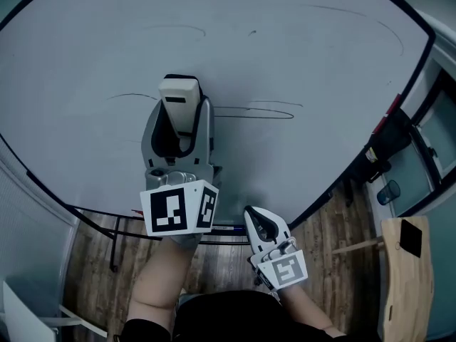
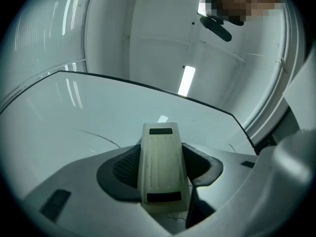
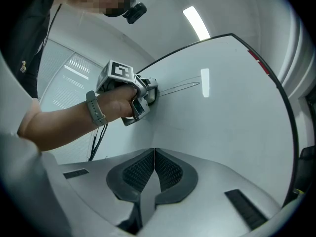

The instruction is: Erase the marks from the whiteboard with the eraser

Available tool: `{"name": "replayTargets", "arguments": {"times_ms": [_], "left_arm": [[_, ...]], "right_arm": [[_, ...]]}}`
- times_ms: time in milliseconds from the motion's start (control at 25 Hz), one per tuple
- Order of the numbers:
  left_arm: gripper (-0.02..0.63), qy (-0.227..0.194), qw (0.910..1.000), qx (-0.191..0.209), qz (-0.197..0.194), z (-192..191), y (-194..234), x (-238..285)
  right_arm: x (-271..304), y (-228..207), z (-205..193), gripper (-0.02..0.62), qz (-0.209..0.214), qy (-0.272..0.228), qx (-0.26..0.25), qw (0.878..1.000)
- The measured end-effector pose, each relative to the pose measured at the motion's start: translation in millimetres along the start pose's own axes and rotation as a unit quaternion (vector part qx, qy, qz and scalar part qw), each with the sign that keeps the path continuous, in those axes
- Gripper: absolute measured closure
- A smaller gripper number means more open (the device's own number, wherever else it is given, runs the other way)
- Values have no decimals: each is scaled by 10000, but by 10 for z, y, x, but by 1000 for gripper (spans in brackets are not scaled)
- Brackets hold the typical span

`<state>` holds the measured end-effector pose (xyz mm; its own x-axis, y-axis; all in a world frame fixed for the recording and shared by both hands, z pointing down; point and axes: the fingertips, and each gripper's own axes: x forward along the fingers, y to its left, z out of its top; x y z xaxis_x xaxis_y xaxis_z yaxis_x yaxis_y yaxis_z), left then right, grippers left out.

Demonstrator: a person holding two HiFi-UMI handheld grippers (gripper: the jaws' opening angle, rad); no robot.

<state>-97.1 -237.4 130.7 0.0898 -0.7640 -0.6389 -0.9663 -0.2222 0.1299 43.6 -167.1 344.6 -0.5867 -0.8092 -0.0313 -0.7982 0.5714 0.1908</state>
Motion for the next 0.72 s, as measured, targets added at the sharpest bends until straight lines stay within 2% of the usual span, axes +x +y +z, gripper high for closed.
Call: {"name": "replayTargets", "arguments": {"times_ms": [120, 240, 360, 440, 560, 720], "left_arm": [[344, -119, 9994, -24, 319, 162, 550, -23], [344, -276, 9966, -155, 756, 308, 1266, -117], [343, -391, 9901, -356, 1302, 413, 2047, -252], [343, -448, 9870, -373, 1499, 469, 2449, -329], [344, -565, 9860, -333, 1536, 498, 2700, -400], [344, -576, 9847, -359, 1603, 445, 2640, -425]], "right_arm": [[240, 311, 135, 566, 331, -373, -10, 9988], [491, 589, 132, 566, 529, -325, -1, 9981], [768, 880, 159, 566, 739, -382, 9, 9965], [929, 1067, 176, 566, 881, -405, 49, 9953], [1095, 1269, 188, 566, 1020, -407, 92, 9939], [1139, 1310, 180, 566, 946, -387, 80, 9947]]}}
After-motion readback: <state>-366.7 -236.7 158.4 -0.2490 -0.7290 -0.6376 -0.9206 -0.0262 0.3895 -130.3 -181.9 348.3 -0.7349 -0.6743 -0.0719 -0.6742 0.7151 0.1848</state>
